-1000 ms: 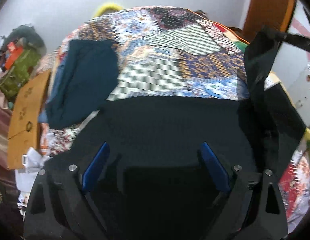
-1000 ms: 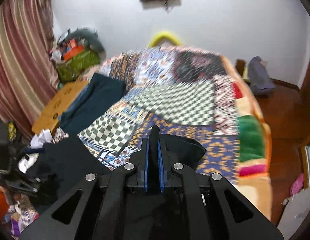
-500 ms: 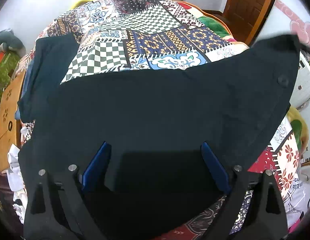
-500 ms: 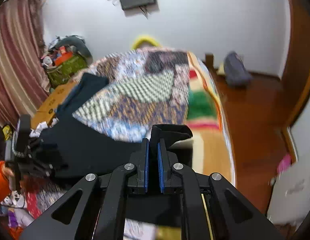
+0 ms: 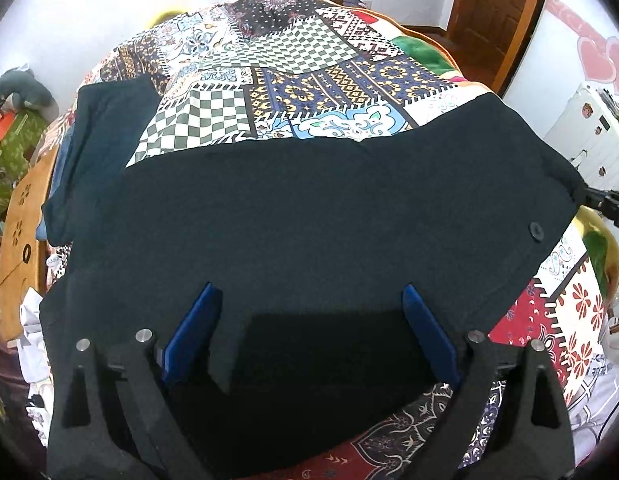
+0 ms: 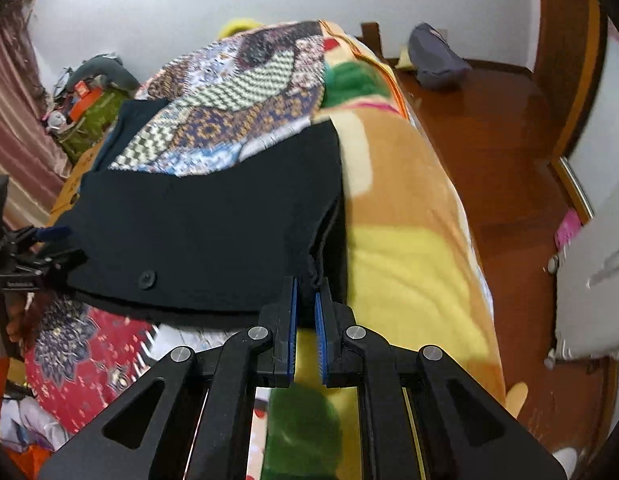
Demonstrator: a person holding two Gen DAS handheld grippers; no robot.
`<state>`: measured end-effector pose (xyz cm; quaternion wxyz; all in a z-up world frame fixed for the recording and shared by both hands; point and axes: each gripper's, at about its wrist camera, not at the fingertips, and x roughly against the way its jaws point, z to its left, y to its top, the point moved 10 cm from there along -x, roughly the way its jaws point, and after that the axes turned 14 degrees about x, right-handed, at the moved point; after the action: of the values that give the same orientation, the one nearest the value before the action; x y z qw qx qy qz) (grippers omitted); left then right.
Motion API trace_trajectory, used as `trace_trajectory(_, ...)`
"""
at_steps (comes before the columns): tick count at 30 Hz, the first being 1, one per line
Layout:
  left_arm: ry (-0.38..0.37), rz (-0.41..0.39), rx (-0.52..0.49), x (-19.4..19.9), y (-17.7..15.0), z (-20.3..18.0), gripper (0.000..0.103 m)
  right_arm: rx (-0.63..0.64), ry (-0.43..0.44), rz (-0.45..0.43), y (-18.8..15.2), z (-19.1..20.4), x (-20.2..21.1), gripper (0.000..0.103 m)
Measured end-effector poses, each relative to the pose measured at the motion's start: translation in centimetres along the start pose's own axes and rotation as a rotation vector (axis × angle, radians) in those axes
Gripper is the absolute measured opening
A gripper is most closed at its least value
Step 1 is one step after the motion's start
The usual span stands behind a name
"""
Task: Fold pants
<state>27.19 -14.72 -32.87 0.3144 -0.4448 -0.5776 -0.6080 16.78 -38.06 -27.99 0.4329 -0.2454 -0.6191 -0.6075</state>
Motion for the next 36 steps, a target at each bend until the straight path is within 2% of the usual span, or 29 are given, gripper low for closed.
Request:
trace_trajectory(4, -0.01, -0.01, 0.013, 0.2, 0.0, 0.0, 0.094, -0.03, -0.045, -0.008, -0.7, -0.4, 0.7, 0.012)
trace_trajectory(8, -0.027, -0.035, 0.053, 1.3, 0.5, 1.0, 0.094, 0.005, -0.136, -0.016, -0.1, -0.5, 2.3, 0.015)
trace_trajectory(10, -0.028, -0.07, 0.079, 2.4, 1.1, 2.1, 0.094, 0.018, -0.151, -0.048, 0.9, -0.2, 3.3, 0.027)
trace_trajectory(12, -0.022, -0.113, 0.109, 3.9, 1.9, 3.8, 0.094, 0.031, -0.146, -0.082, 2.0, 0.5, 4.1, 0.034)
trace_trajectory(17, 0.023, -0.205, 0.191, 7.6, 3.5, 9.9, 0.094, 0.119, -0.094, -0.167, 6.7, 4.9, 5.1, 0.038)
trace_trajectory(23, 0.126, -0.276, 0.314, 10.9, 4.3, 20.2, 0.098, 0.231, 0.004, -0.231, 11.7, 11.9, 3.8, 0.04)
trace_trajectory(29, 0.184, -0.261, 0.437, 11.0, 3.2, 29.4, 0.098, 0.307, 0.121, -0.235, 15.6, 18.7, 0.0, 0.041)
trace_trajectory(36, 0.2, -0.156, 0.558, 6.3, 1.0, 36.8, 0.098, 0.399, 0.215, -0.172, 18.5, 24.7, -5.1, 0.041)
